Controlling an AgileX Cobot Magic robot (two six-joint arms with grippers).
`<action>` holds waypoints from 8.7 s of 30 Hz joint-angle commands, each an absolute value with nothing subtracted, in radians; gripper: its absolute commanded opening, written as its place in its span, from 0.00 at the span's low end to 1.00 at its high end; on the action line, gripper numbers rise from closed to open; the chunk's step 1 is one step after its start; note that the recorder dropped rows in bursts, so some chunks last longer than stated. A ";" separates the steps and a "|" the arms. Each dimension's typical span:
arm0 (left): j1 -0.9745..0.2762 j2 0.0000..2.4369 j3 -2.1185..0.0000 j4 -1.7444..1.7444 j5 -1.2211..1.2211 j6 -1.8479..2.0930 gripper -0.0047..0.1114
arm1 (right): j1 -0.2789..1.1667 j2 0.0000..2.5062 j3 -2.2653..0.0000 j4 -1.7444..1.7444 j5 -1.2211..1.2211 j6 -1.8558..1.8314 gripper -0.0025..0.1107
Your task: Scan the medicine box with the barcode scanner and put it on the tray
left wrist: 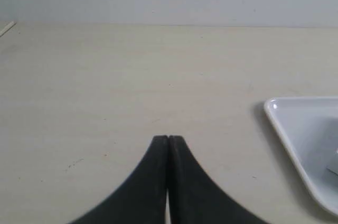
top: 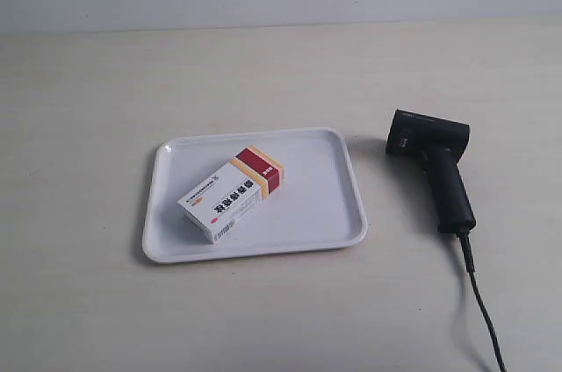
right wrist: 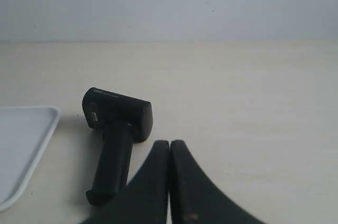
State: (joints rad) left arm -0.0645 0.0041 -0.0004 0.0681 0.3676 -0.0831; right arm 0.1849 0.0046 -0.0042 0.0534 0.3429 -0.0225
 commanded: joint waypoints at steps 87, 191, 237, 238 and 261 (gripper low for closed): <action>-0.663 1.897 -0.944 1.210 0.000 -1.025 0.93 | 0.187 0.000 0.000 0.079 0.170 -0.014 0.02; -0.568 1.874 -0.963 1.252 -0.037 -1.362 0.04 | 0.395 1.760 -0.686 0.093 -0.060 0.157 0.67; -0.540 1.874 -0.973 1.271 -0.016 -1.402 0.04 | 0.398 1.761 -0.697 0.081 0.020 0.100 0.02; -0.530 1.874 -0.980 1.271 0.000 -1.410 0.04 | 0.407 1.745 -0.695 0.078 0.036 0.093 0.02; -0.509 1.897 -0.988 1.290 0.000 -1.414 0.04 | 0.652 1.722 -0.696 0.069 0.055 0.047 0.02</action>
